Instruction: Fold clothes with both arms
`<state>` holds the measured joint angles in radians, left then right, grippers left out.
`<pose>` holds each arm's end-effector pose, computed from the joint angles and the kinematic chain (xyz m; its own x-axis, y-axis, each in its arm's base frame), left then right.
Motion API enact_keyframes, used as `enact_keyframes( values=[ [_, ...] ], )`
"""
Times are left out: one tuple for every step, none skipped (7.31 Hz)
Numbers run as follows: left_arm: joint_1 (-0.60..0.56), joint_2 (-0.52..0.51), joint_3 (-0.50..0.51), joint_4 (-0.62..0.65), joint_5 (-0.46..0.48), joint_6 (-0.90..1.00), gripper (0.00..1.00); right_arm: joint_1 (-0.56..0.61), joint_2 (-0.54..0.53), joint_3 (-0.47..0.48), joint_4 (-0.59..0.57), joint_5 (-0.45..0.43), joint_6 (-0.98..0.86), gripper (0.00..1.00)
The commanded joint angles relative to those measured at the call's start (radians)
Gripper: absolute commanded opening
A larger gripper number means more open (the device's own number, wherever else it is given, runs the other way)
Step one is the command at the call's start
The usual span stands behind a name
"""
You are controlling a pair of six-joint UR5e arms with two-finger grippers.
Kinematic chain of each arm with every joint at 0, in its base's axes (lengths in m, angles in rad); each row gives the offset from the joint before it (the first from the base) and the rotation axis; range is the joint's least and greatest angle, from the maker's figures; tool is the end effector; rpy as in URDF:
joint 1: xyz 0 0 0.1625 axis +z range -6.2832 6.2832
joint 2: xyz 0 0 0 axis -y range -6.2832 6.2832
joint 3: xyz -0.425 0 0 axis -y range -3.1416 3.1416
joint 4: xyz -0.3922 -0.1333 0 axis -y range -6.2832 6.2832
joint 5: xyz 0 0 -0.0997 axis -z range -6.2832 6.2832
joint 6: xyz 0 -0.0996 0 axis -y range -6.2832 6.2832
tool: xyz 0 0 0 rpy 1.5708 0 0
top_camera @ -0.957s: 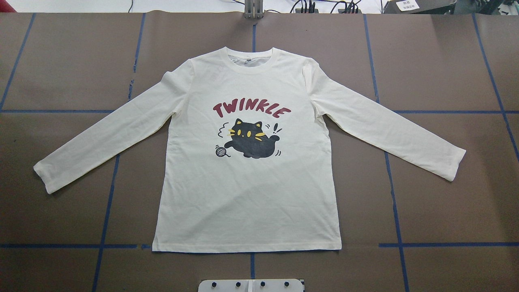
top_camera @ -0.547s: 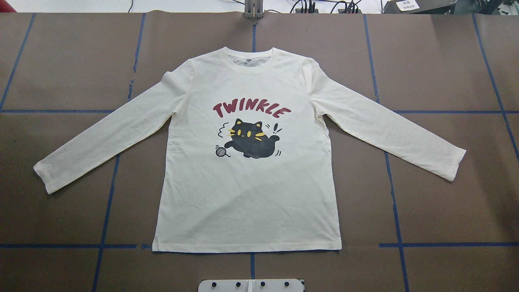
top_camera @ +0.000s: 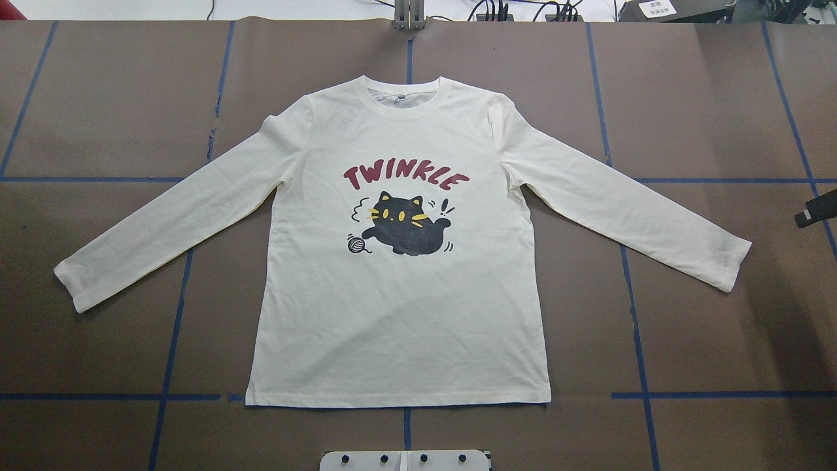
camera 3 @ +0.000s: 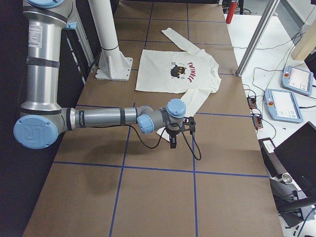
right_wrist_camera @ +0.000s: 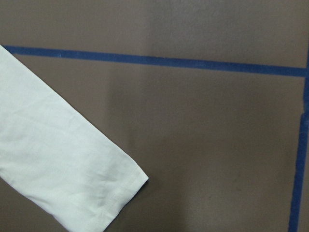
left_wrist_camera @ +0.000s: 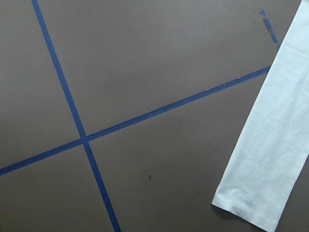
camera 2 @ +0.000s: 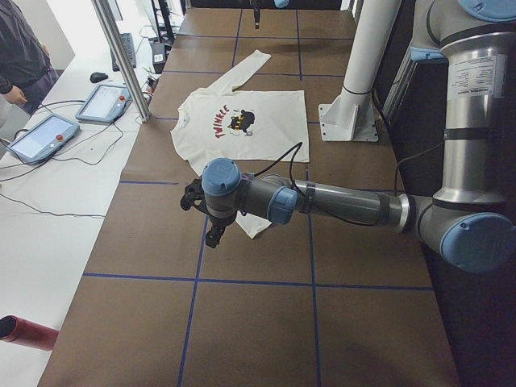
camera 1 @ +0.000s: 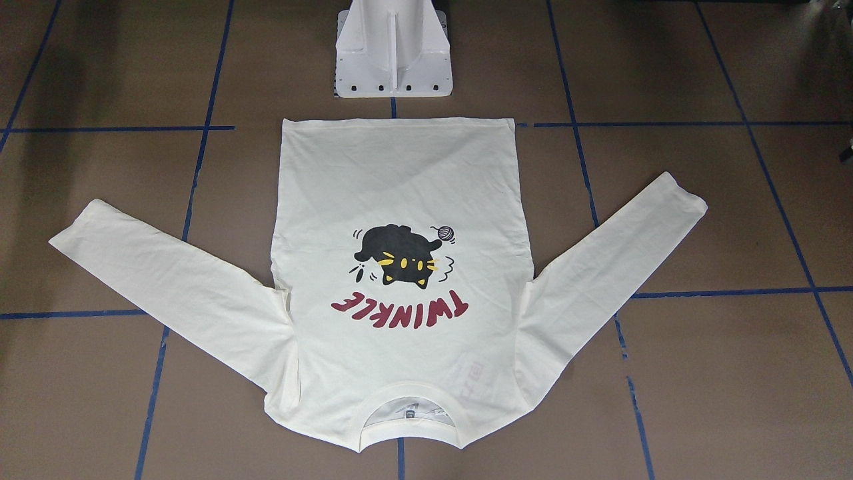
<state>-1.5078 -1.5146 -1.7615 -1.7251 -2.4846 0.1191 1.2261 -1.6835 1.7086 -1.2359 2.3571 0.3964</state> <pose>-0.0243 -0.4802 0.5641 0.5839 0.3753 -0.7198 -0.1307 0.9186 0.3730 -0.0971 -0.4564 0.6057 0.6577 -0.0966 0.7470 0.0675 0.9953 0.0692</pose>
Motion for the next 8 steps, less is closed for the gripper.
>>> enact_keyframes(
  values=[
    [0.0,0.001,-0.003,-0.002,0.0,-0.001,1.0,-0.115,-0.005,-0.035,0.091,-0.051,0.029,1.0],
    [0.0,0.001,-0.004,-0.002,0.0,-0.001,1.0,-0.144,-0.004,-0.035,0.108,-0.053,0.079,1.0],
    [0.001,0.001,-0.007,-0.004,0.0,-0.003,1.0,-0.195,-0.001,-0.037,0.172,-0.08,0.155,1.0],
    [0.001,-0.001,-0.004,-0.004,0.0,-0.001,1.0,-0.256,0.004,-0.038,0.215,-0.134,0.244,1.0],
    [0.001,-0.001,-0.001,-0.004,0.0,-0.001,1.0,-0.282,0.007,-0.041,0.219,-0.146,0.255,1.0],
    [0.001,0.001,-0.001,-0.004,0.0,-0.001,1.0,-0.29,0.008,-0.064,0.22,-0.147,0.254,1.0],
    [0.0,0.001,-0.001,-0.004,-0.002,-0.003,1.0,-0.295,0.014,-0.085,0.22,-0.147,0.254,1.0],
    [0.001,0.001,-0.001,-0.002,-0.002,-0.003,1.0,-0.295,0.014,-0.105,0.22,-0.147,0.249,1.0]
  ],
)
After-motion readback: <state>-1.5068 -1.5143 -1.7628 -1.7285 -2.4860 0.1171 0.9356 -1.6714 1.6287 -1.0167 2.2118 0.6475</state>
